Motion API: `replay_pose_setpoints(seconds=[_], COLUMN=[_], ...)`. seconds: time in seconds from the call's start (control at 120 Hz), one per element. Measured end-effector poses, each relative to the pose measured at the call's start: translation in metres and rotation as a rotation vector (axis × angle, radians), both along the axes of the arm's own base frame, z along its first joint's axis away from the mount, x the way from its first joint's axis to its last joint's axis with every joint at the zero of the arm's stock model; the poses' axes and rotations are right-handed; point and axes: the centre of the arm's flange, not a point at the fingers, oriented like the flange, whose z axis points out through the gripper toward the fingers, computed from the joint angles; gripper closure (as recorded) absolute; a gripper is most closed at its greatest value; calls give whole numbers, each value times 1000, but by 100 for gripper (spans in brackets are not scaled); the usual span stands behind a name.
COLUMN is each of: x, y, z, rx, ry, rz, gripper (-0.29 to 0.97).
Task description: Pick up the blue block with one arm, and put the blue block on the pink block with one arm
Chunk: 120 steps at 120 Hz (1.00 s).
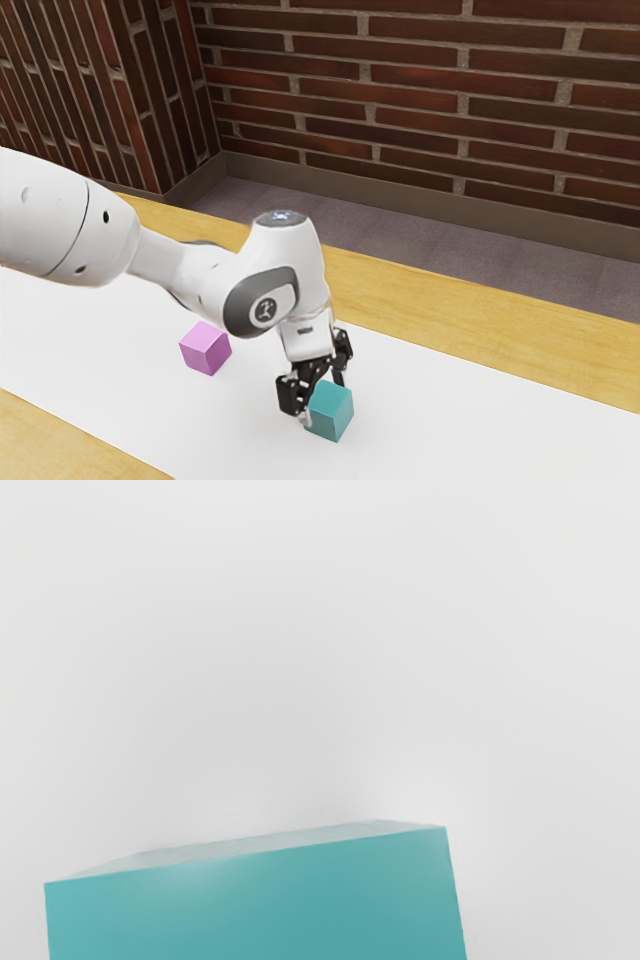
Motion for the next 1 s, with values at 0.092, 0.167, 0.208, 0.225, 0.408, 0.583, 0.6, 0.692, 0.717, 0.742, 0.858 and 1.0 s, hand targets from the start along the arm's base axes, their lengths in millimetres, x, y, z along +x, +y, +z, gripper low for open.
replay_pose_setpoints(seconds=[0.092,0.167,0.208,0.225,0.408,0.583,0.6,0.692,0.717,0.742,0.858,1.0], x=[1,1,1,1,3,4,4,2,2,2,-1,-8], y=[0,0,0,0,0,-4,-5,-4,-4,-4,-1,14], z=[-6,-10,-13,-14,-19,1,3,14,16,19,36,64], rx=[-1,-2,-3,-3,-6,-14,-14,-16,-16,-16,-18,-13], ry=[2,1,2,2,-8,-57,-62,-82,-86,-90,-117,-148], rz=[-3,-6,-8,-8,-11,-23,-24,-28,-29,-29,-31,-17], gripper=[0,5,8,10,32,39,39,37,36,35,32,30])
